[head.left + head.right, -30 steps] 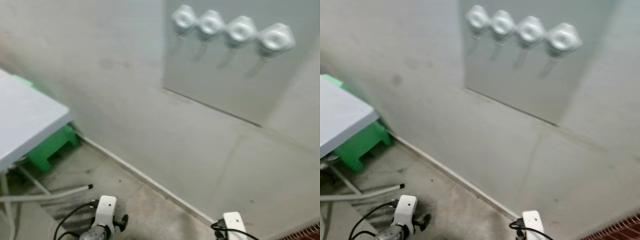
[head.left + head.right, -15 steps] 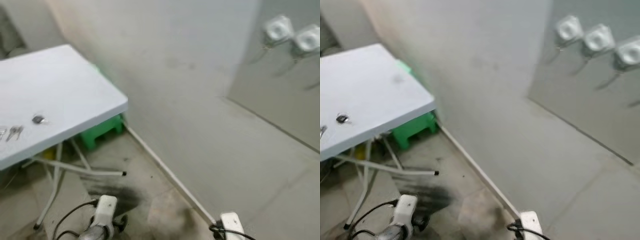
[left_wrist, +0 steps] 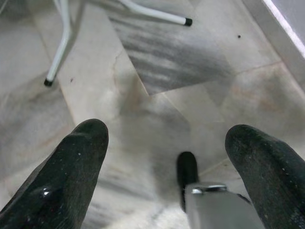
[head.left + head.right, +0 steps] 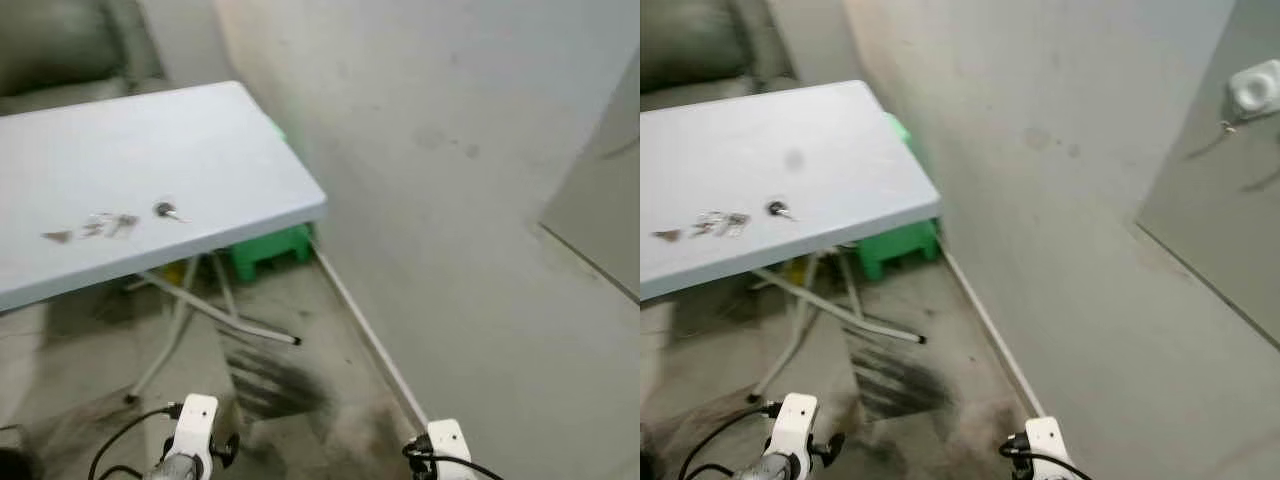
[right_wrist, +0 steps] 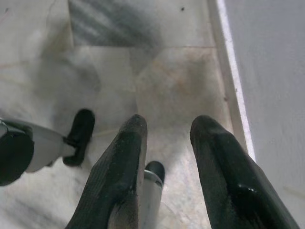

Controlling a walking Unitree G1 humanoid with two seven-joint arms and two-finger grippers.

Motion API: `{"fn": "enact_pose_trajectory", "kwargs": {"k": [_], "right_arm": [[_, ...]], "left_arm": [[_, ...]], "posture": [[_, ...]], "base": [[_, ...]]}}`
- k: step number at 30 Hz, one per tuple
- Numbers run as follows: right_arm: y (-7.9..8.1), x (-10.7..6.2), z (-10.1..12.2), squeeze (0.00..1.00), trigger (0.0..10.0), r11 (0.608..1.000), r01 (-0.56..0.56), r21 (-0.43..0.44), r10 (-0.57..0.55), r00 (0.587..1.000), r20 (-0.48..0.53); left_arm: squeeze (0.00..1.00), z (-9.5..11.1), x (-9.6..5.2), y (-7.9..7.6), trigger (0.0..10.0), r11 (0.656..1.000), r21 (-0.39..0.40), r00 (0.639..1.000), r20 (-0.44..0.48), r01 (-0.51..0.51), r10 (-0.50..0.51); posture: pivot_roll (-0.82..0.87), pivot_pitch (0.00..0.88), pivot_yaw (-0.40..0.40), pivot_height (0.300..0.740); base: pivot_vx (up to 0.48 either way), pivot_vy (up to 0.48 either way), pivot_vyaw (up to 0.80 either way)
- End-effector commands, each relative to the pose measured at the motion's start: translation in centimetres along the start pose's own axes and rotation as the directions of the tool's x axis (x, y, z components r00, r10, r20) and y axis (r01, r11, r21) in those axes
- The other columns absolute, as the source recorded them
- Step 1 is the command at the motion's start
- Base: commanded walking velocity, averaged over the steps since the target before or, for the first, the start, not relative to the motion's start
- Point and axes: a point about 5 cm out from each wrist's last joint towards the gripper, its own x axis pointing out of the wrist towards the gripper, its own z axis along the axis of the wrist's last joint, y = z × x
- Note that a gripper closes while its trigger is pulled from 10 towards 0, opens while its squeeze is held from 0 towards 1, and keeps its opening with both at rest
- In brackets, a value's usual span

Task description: Hang keys on a hook

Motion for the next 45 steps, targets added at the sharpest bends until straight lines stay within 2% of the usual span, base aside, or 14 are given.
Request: {"fn": "enact_pose_trajectory", "kwargs": {"k": [1, 9, 16, 17, 24, 29, 30, 45], "right_arm": [[-0.1, -0.1, -0.32, 0.0, 10.0, 1.0, 0.002, 0.005, -0.002, 1.0, -0.009], [-0.09, -0.11, -0.35, 0.0, 10.0, 1.0, 0.002, 0.012, -0.002, 1.0, -0.009], [-0.28, -0.14, -0.36, 0.0, 10.0, 0.996, 0.009, 0.087, -0.009, 1.0, -0.002], [-0.27, -0.14, -0.33, 1.0, 10.0, 0.994, 0.002, 0.106, -0.002, 1.0, 0.004], [-0.33, -0.15, -0.37, 1.0, 10.0, 0.996, 0.009, 0.094, -0.009, 1.0, -0.001], [-0.37, -0.17, -0.43, 0.98, 10.0, 0.996, 0.014, 0.084, -0.013, 1.0, -0.004], [-0.37, -0.18, -0.48, 0.0, 10.0, 0.997, 0.015, 0.077, -0.015, 1.0, -0.008], [-0.32, -0.19, -0.59, 0.0, 10.0, 0.997, 0.021, 0.073, -0.02, 1.0, -0.013]], "left_arm": [[0.0, -0.51, -0.12, 0.06, 10.0, 1.0, 0.0, 1.0, -0.02, 0.0, 0.0], [0.0, -0.53, -0.13, 0.11, 10.0, 1.0, 0.013, 1.0, -0.022, -0.002, 0.002], [0.0, -0.62, -0.15, 0.1, 10.0, 1.0, 0.017, 1.0, -0.024, -0.004, 0.004], [0.0, -0.65, -0.16, 0.11, 10.0, 1.0, 0.017, 1.0, -0.025, -0.004, 0.005], [0.0, -0.67, -0.17, 0.12, 10.0, 1.0, 0.014, 1.0, -0.025, -0.005, 0.006], [0.0, -0.76, -0.18, 0.08, 10.0, 1.0, -0.028, 1.0, -0.026, -0.004, 0.003], [0.0, -0.76, -0.18, 0.07, 10.0, 1.0, -0.029, 1.0, -0.027, -0.003, 0.002], [0.0, -0.84, -0.2, 0.05, 10.0, 0.999, -0.034, 1.0, -0.027, -0.003, 0.002]], "posture": [[-0.04, 0.0, 0.039, 0.74], [-0.04, 0.0, 0.038, 0.74], [-0.04, 0.0, 0.036, 0.74], [-0.04, 0.0, 0.036, 0.74], [-0.04, 0.0, 0.037, 0.74], [-0.04, 0.0, 0.035, 0.74], [-0.04, 0.0, 0.035, 0.74], [-0.04, 0.0, 0.035, 0.74]], "base": [[0.0, 0.0, 0.8], [0.0, 0.0, 0.8], [0.0, 0.0, 0.23], [0.0, 0.0, 0.0], [0.0, 0.0, 0.0], [0.0, 0.0, 0.0], [0.0, 0.281, 0.0], [0.0, 0.458, 0.0]]}}
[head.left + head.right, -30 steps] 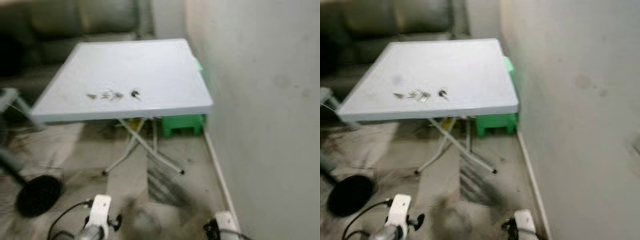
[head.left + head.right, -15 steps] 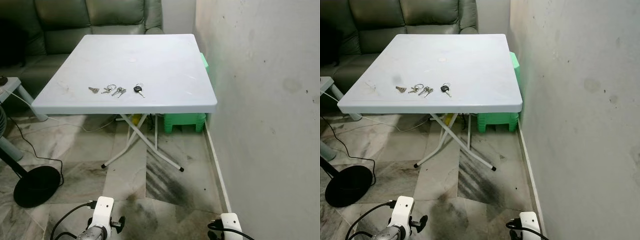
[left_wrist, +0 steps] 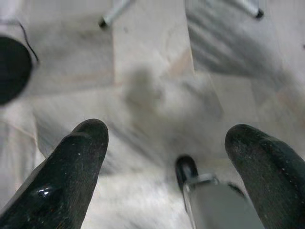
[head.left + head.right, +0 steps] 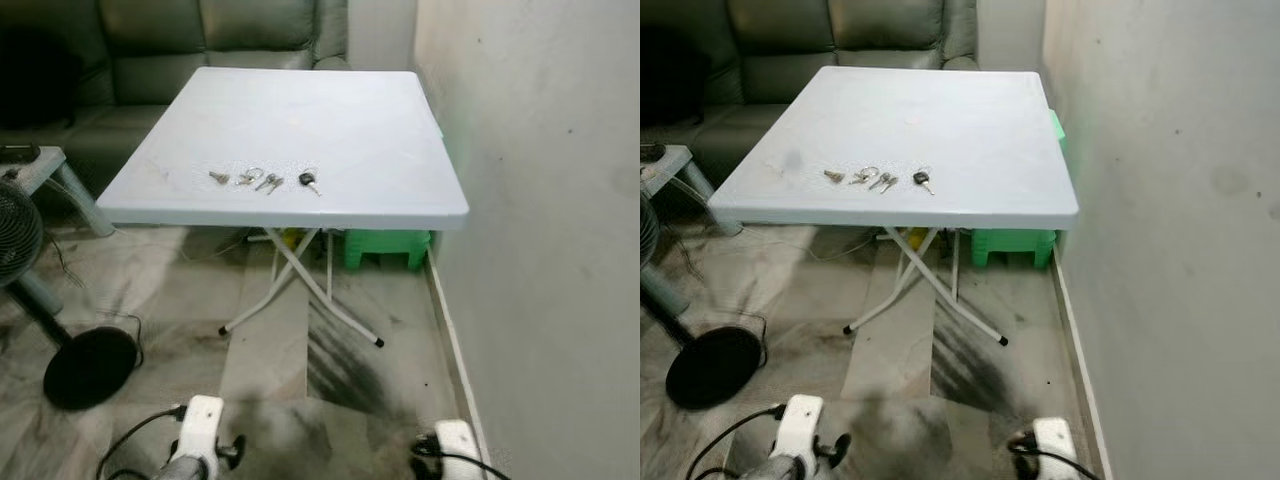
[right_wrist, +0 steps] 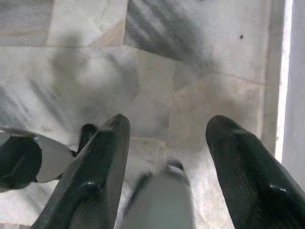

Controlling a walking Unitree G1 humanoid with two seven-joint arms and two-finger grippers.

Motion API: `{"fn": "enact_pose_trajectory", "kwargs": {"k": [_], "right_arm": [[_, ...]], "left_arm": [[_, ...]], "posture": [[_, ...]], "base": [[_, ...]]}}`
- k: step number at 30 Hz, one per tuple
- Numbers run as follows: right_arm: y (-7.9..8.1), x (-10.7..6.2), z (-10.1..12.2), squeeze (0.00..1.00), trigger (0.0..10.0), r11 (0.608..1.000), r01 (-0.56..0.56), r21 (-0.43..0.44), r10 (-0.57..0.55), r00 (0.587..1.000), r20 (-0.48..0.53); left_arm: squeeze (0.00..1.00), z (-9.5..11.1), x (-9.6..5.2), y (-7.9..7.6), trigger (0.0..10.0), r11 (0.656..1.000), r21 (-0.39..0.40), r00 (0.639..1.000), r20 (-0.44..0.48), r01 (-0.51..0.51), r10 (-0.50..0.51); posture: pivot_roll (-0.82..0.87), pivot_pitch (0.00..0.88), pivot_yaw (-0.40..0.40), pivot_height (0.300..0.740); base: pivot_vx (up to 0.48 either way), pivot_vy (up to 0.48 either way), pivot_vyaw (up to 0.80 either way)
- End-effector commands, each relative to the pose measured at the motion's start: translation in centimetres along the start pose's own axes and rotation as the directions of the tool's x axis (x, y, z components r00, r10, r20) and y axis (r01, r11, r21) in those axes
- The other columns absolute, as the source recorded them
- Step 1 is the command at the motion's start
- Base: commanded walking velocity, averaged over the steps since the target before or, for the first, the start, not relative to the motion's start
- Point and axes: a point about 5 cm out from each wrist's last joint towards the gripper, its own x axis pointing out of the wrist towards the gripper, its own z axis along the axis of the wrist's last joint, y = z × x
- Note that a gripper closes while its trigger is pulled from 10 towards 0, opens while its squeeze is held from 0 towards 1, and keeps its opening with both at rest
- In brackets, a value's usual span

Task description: Hang keys on a hook

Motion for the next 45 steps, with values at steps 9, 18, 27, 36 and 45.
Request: {"fn": "enact_pose_trajectory", "kwargs": {"k": [9, 18, 27, 36, 45], "right_arm": [[-0.9, -0.3, -0.6, 0.0, 10.0, 1.0, 0.027, 0.008, -0.027, 0.999, -0.023], [-0.9, -0.3, -0.6, 0.0, 10.0, 1.0, 0.024, 0.01, -0.024, 1.0, -0.02], [-0.9, -0.3, -0.6, 0.0, 10.0, 1.0, 0.024, 0.011, -0.023, 1.0, -0.02], [-0.9, -0.3, -0.4, 0.0, 10.0, 1.0, 0.02, 0.015, -0.019, 1.0, -0.016], [-1.0, -0.2, 0.5, 1.0, 10.0, 0.999, -0.001, 0.035, -0.001, 0.999, 0.05]], "left_arm": [[0.0, -0.5, 0.0, -0.7, 10.0, 1.0, -0.017, 1.0, -0.022, 0.018, -0.019], [0.0, -0.5, 0.0, -0.8, 10.0, 1.0, -0.023, 1.0, -0.021, 0.017, -0.017], [0.0, -0.5, 0.0, -0.7, 10.0, 1.0, -0.025, 1.0, -0.019, 0.014, -0.015], [0.0, -0.2, 0.1, -0.7, 10.0, 1.0, 0.001, 1.0, -0.009, 0.011, -0.011], [0.0, 1.3, 0.3, -0.5, 10.0, 0.998, -0.057, 0.998, 0.057, 0.008, -0.005]], "posture": [[-0.04, 0.0, 0.033, 0.74], [-0.04, 0.0, 0.032, 0.74], [-0.04, 0.0, 0.032, 0.74], [-0.04, 0.0, 0.031, 0.74], [-0.04, 0.0, 0.031, 0.74]], "base": [[0.0, 0.48, 0.0], [0.0, 0.48, 0.0], [0.0, 0.48, 0.0], [0.0, 0.213, 0.0], [0.0, 0.0, 0.0]]}}
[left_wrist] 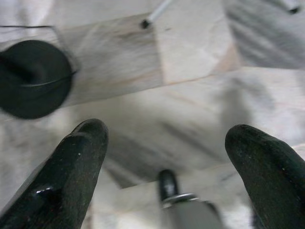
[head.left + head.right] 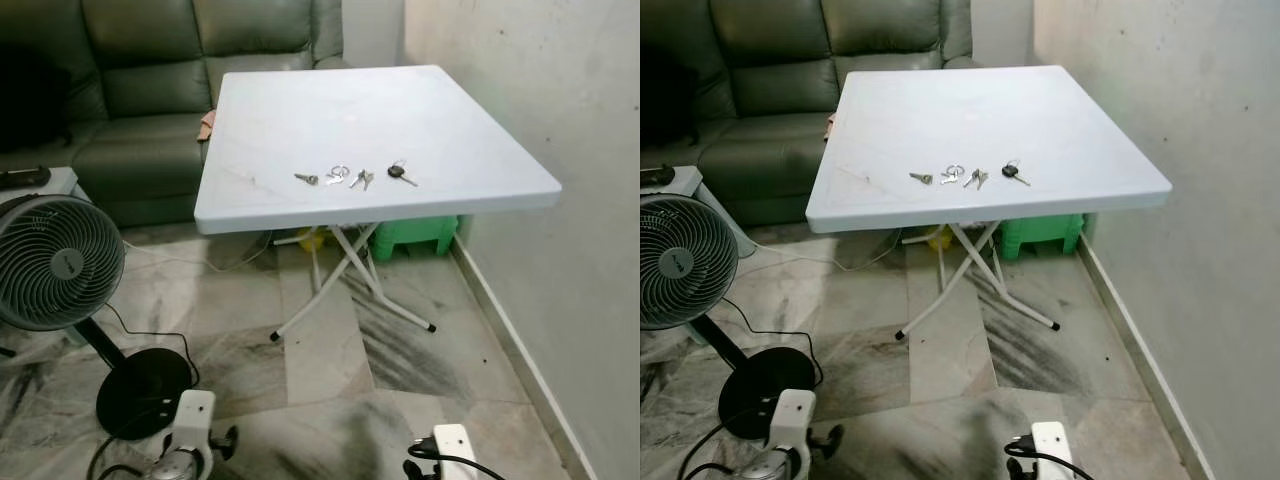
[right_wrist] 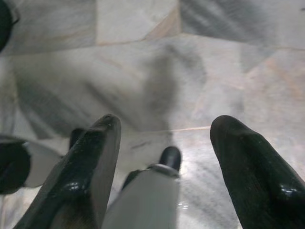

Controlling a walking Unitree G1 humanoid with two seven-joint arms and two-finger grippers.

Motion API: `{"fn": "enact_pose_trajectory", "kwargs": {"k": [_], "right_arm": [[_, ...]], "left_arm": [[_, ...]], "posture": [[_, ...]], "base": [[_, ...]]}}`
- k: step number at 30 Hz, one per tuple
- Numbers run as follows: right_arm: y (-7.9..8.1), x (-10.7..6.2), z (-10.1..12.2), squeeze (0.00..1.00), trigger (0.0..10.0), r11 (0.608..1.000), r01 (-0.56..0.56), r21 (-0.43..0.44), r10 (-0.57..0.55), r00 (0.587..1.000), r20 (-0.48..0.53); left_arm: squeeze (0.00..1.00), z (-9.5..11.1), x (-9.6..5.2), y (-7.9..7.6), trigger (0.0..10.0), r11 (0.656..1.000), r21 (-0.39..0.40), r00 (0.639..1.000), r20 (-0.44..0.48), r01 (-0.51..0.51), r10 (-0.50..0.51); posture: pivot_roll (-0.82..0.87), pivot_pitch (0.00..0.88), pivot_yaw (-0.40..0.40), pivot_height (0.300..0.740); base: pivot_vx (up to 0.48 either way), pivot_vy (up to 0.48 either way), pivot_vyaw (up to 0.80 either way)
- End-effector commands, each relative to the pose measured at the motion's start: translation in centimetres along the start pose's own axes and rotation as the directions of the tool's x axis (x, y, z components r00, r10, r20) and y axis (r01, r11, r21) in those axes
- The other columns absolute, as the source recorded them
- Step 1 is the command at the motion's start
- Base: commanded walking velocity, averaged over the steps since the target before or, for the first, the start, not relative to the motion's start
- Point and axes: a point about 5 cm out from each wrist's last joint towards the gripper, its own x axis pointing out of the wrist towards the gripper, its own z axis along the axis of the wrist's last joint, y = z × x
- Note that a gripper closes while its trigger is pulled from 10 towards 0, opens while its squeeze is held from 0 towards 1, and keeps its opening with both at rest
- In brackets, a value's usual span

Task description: Hang keys on a hook

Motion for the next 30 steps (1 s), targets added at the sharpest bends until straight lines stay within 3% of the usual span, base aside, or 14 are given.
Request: {"fn": "enact_pose_trajectory", "kwargs": {"k": [1, 6, 12, 17, 21, 22, 25, 26, 30], "right_arm": [[0.0, 0.1, 0.7, 1.0, 10.0, 1.0, -0.005, 0.009, 0.005, 0.999, 0.042], [-0.1, 0.2, 2.9, 1.0, 10.0, 1.0, -0.012, -0.014, 0.015, 0.985, 0.17], [0.1, 0.1, 4.6, 1.0, 10.0, 0.999, -0.039, -0.009, 0.04, 0.953, 0.301], [0.7, -0.9, 6.7, 1.0, 10.0, 0.998, -0.054, -0.044, 0.069, 0.864, 0.498], [1.0, -1.6, 7.7, 1.0, 10.0, 0.996, -0.068, -0.052, 0.085, 0.816, 0.572], [1.1, -2.2, 8.6, 1.0, 10.0, 0.996, -0.066, -0.061, 0.089, 0.781, 0.618], [1.3, -2.7, 9.2, 1.0, 10.0, 0.995, -0.072, -0.065, 0.097, 0.753, 0.651], [1.5, -3.6, 10.5, 1.0, 10.0, 0.994, -0.073, -0.078, 0.106, 0.707, 0.699], [1.8, -5.0, 12.2, 1.0, 10.0, 0.99, -0.135, -0.049, 0.126, 0.646, 0.753]], "left_arm": [[0.0, 0.8, 0.0, 0.7, 10.0, 1.0, -0.007, 0.999, 0.038, -0.011, 0.012], [0.0, 3.0, 0.1, 0.7, 10.0, 1.0, 0.022, 0.984, 0.175, 0.009, -0.012], [0.0, 3.6, -0.2, 0.9, 10.0, 0.999, -0.007, 0.967, 0.252, 0.036, -0.033], [0.0, 5.3, -1.0, 0.9, 10.0, 0.996, -0.032, 0.907, 0.416, 0.081, -0.061], [0.0, 6.6, -1.5, 0.9, 10.0, 0.99, -0.056, 0.866, 0.494, 0.126, -0.082], [0.0, 7.5, -2.0, 0.9, 10.0, 0.99, -0.046, 0.836, 0.541, 0.136, -0.09], [0.0, 8.1, -2.3, 0.9, 10.0, 0.989, -0.041, 0.817, 0.569, 0.142, -0.094], [0.0, 9.0, -3.0, 0.8, 10.0, 0.987, -0.037, 0.787, 0.609, 0.156, -0.101], [0.0, 10.6, -4.0, 0.6, 10.0, 0.987, -0.028, 0.746, 0.658, 0.16, -0.102]], "posture": [[-0.04, 0.0, 0.031, 0.74], [-0.04, 0.0, 0.032, 0.74], [-0.04, 0.0, 0.034, 0.74], [-0.05, 0.0, 0.031, 0.74], [-0.05, 0.0, 0.03, 0.74], [-0.04, 0.0, 0.028, 0.74], [-0.05, 0.0, 0.029, 0.74], [-0.05, 0.0, 0.032, 0.74], [-0.05, 0.0, 0.032, 0.74]], "base": [[0.0, 0.0, 0.0], [0.0, 0.0, 0.0], [0.0, 0.0, 0.0], [0.0, 0.0, 0.0], [0.0, 0.0, 0.0], [0.0, 0.0, 0.0], [0.0, 0.0, 0.0], [0.0, 0.0, 0.0], [0.0, 0.0, 0.0]]}}
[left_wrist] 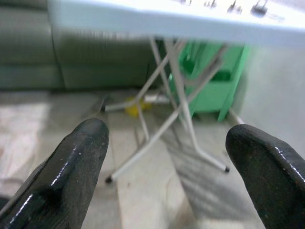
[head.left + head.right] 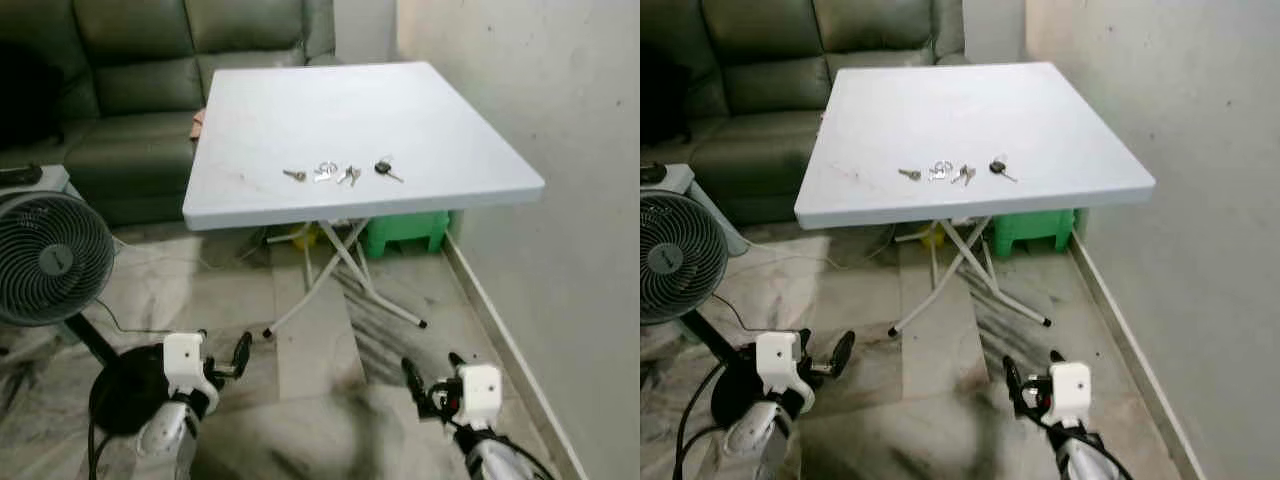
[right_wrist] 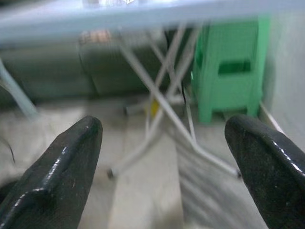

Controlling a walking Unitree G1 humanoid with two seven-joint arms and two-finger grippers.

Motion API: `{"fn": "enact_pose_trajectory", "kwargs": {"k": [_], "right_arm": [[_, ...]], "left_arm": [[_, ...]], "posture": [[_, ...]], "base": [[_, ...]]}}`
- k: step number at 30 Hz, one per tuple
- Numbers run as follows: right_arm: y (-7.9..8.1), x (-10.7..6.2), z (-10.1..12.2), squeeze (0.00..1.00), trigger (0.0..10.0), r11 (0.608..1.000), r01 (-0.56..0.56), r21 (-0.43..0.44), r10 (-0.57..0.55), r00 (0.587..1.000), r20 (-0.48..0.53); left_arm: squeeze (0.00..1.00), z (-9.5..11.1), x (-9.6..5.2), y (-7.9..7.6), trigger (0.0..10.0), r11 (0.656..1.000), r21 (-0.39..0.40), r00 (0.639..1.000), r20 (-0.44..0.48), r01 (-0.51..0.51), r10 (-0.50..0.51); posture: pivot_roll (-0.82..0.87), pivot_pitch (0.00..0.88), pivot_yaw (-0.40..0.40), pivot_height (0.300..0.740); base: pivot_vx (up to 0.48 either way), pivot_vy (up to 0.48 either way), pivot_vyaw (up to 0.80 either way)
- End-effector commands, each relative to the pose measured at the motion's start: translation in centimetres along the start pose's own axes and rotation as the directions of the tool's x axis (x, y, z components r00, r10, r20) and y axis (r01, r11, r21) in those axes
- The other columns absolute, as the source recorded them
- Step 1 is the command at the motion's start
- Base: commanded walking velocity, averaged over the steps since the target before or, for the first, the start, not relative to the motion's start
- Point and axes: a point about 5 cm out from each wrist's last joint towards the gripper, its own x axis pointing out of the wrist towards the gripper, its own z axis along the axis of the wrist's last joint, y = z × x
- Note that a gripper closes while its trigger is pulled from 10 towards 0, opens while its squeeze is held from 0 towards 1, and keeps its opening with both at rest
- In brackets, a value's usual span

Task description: Hang keys on a hook

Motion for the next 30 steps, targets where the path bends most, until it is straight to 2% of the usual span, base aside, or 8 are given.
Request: {"fn": "enact_pose_trajectory", "kwargs": {"k": [1, 4, 5, 6, 7, 12, 19, 30], "right_arm": [[0.4, 0.3, 1.2, 1.0, 10.0, 1.0, -0.019, 0.019, 0.018, 0.999, 0.045], [0.6, 0.7, 2.9, 1.0, 10.0, 1.0, -0.007, 0.018, 0.005, 0.995, 0.099], [0.8, 0.9, 3.7, 0.0, 10.0, 1.0, -0.019, 0.015, 0.017, 0.993, 0.121], [1.3, 1.4, 5.1, 0.0, 10.0, 0.999, -0.041, -0.002, 0.041, 0.987, 0.157], [1.3, 1.4, 5.1, 0.0, 10.0, 0.999, -0.041, -0.002, 0.041, 0.987, 0.157], [1.8, 1.5, 7.3, 0.0, 10.0, 0.996, -0.08, -0.043, 0.086, 0.982, 0.169], [1.0, 1.2, 7.3, 0.0, 10.0, 0.995, -0.062, -0.075, 0.071, 0.99, 0.125], [0.6, 1.5, 8.0, 0.0, 10.0, 0.994, -0.062, -0.088, 0.071, 0.992, 0.107]], "left_arm": [[0.0, 1.1, 0.2, -0.2, 10.0, 1.0, -0.005, 0.999, 0.034, 0.012, -0.011], [0.0, 2.6, 0.4, -0.7, 10.0, 0.999, -0.024, 0.997, 0.073, 0.028, -0.026], [0.0, 3.4, 0.7, -1.0, 10.0, 0.999, -0.011, 0.995, 0.095, 0.044, -0.043], [0.0, 4.9, 1.1, -1.4, 10.0, 0.998, 0.006, 0.988, 0.14, 0.067, -0.067], [0.0, 4.9, 1.1, -1.4, 10.0, 0.998, 0.006, 0.988, 0.14, 0.067, -0.067], [0.0, 7.8, 1.2, -2.0, 10.0, 0.995, 0.05, 0.98, 0.175, 0.084, -0.092], [0.0, 7.6, 1.0, -2.0, 10.0, 0.992, 0.098, 0.986, 0.135, 0.081, -0.094], [0.0, 8.0, 1.1, -2.2, 10.0, 0.993, 0.089, 0.988, 0.121, 0.082, -0.092]], "posture": [[-0.05, 0.0, 0.032, 0.74], [-0.05, 0.0, 0.034, 0.74], [-0.05, 0.0, 0.034, 0.74], [-0.04, 0.0, 0.035, 0.74], [-0.04, 0.0, 0.035, 0.74], [-0.04, 0.0, 0.04, 0.74], [-0.04, 0.0, 0.035, 0.74], [-0.04, 0.0, 0.029, 0.74]], "base": [[0.0, 0.0, 0.0], [0.0, 0.0, 0.0], [0.0, 0.0, 0.0], [0.0, 0.0, 0.0], [0.0, 0.0, 0.0], [0.0, 0.0, 0.0], [0.0, 0.0, 0.0], [0.072, 0.0, 0.0]]}}
